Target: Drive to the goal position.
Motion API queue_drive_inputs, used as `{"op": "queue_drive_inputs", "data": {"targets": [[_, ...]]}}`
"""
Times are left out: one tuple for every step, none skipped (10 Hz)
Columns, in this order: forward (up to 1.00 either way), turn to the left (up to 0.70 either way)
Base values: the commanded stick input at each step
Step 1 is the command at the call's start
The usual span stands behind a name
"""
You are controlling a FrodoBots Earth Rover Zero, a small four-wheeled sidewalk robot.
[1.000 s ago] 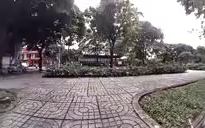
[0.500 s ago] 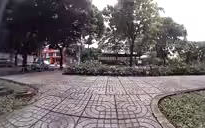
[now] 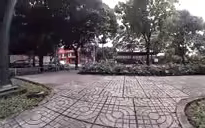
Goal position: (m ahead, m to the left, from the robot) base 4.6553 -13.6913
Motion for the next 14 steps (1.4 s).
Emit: {"op": "queue_drive_inputs", "data": {"targets": [[1.0,-0.27],[1.0,-0.27],[1.0,-0.27],[1.0,-0.27],[1.0,-0.27],[1.0,-0.27],[1.0,-0.27],[1.0,-0.27],[1.0,-0.27],[1.0,-0.27],[1.0,-0.27],[1.0,-0.27],[1.0,-0.27],[1.0,-0.27]]}}
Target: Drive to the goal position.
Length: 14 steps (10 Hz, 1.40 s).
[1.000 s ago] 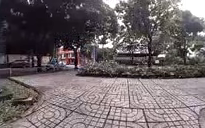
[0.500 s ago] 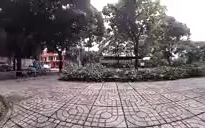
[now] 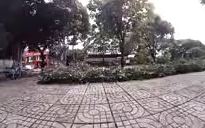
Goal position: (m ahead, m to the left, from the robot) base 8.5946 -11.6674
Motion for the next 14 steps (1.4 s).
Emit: {"op": "queue_drive_inputs", "data": {"targets": [[0.0,-0.45],[0.0,-0.45],[0.0,-0.45],[0.0,-0.45],[0.0,-0.45],[0.0,-0.45],[0.0,-0.45],[0.0,-0.45],[0.0,-0.45],[0.0,-0.45],[0.0,-0.45],[0.0,-0.45],[0.0,-0.45],[0.0,-0.45]]}}
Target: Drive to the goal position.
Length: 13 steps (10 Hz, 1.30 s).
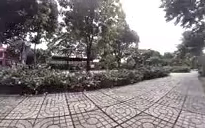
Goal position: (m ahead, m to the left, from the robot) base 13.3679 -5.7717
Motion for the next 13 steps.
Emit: {"op": "queue_drive_inputs", "data": {"targets": [[0.0,-0.45],[0.0,-0.45],[0.0,-0.45],[0.0,-0.45],[0.0,-0.45],[0.0,-0.45],[0.0,-0.45],[0.23,-0.41],[1.0,-0.27],[1.0,-0.27],[1.0,-0.07],[1.0,0.0],[1.0,0.0]]}}
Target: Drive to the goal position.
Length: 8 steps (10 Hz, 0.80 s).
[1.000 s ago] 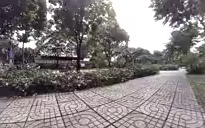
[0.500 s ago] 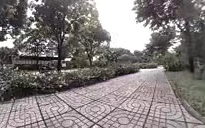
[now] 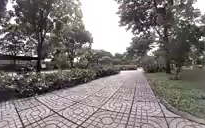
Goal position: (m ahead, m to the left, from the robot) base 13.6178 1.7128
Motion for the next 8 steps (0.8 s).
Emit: {"op": "queue_drive_inputs", "data": {"targets": [[1.0,0.0],[1.0,0.0],[1.0,-0.21],[1.0,-0.04],[1.0,0.0],[1.0,0.0],[1.0,0.0],[1.0,0.0]]}}
